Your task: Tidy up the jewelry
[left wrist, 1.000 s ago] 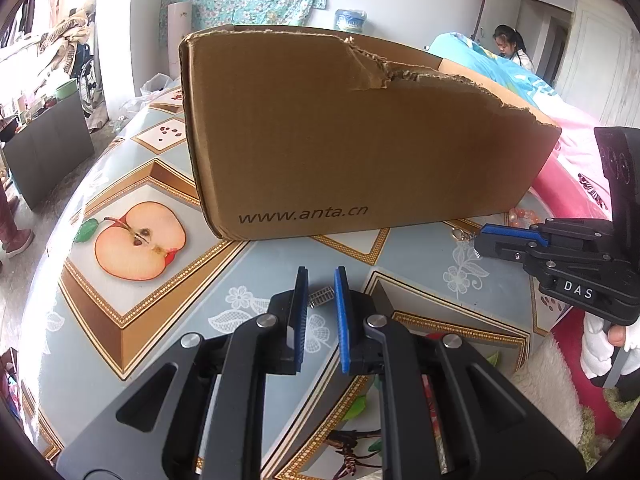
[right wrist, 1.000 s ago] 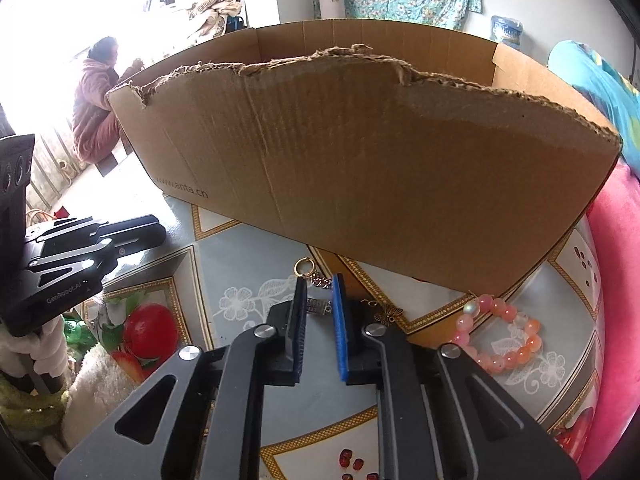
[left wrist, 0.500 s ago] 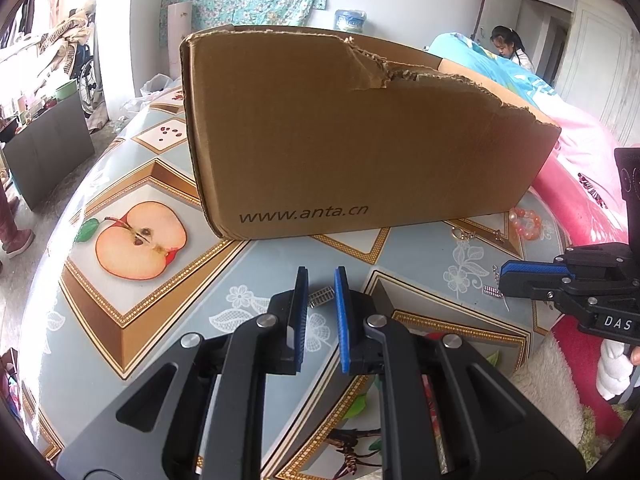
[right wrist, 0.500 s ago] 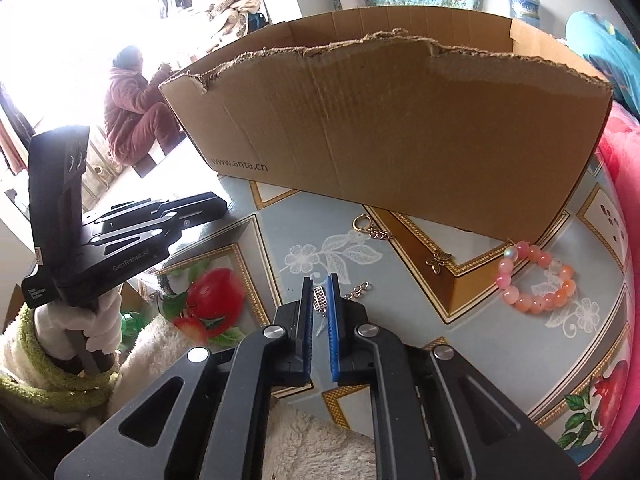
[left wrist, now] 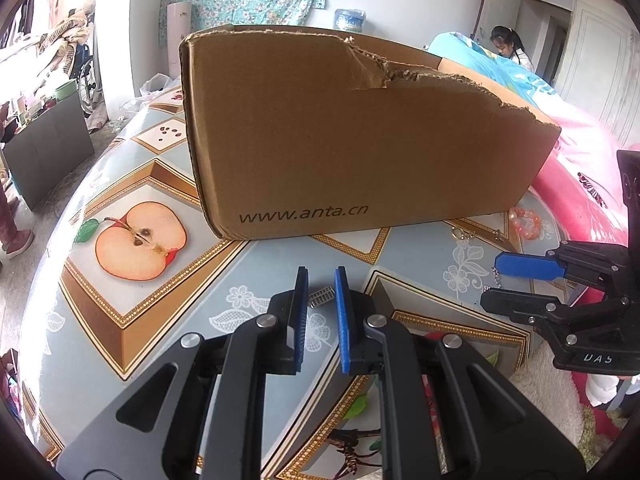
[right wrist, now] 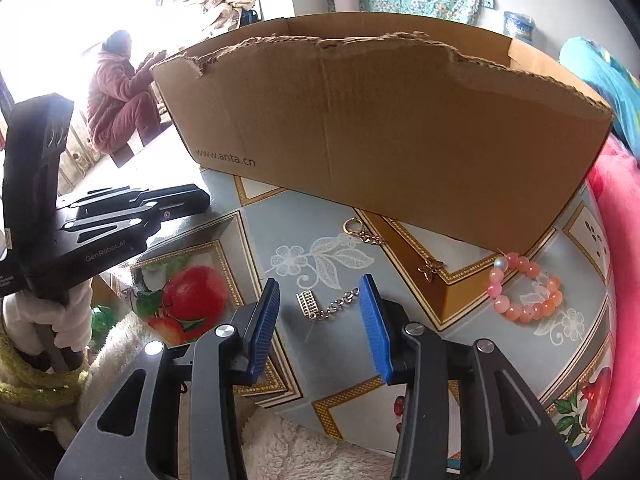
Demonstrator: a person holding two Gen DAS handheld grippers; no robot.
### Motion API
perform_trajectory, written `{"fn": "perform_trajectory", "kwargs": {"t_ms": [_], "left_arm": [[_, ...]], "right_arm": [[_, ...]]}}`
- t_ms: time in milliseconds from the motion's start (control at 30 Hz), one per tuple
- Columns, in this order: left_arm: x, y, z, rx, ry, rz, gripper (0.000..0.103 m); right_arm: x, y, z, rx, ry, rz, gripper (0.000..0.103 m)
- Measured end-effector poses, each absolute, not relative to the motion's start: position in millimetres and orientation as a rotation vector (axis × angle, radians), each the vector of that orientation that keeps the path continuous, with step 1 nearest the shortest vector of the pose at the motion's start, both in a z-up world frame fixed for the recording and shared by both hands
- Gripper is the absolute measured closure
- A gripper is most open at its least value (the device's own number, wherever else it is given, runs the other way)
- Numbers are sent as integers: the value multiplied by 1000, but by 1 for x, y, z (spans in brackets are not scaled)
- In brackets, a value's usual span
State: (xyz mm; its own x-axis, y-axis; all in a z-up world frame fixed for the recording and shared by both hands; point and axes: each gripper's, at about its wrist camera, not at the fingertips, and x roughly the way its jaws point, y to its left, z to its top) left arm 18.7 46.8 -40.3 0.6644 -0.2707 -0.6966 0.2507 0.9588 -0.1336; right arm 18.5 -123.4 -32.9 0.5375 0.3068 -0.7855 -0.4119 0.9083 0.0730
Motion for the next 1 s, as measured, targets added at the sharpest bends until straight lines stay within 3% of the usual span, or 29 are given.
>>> {"fn": "perform_trajectory", "kwargs": {"t_ms": [200, 267, 900, 967, 1000], "left_arm": [[19, 49, -40, -32, 790, -296, 91], [19, 49, -40, -32, 790, -296, 91], [18, 54, -41, -41, 782, -305, 91], [18, 55, -41, -41, 782, -305, 91], [18, 55, -41, -41, 782, -305, 91]], "right_arm": [[17, -116, -28, -128, 904, 447, 94], [18, -116, -30, -114, 906, 451, 97], [29, -151, -11, 46, 909, 476, 98], [27, -144, -12, 14, 931, 496, 95], [26, -140, -14, -13, 936, 490, 86]]}}
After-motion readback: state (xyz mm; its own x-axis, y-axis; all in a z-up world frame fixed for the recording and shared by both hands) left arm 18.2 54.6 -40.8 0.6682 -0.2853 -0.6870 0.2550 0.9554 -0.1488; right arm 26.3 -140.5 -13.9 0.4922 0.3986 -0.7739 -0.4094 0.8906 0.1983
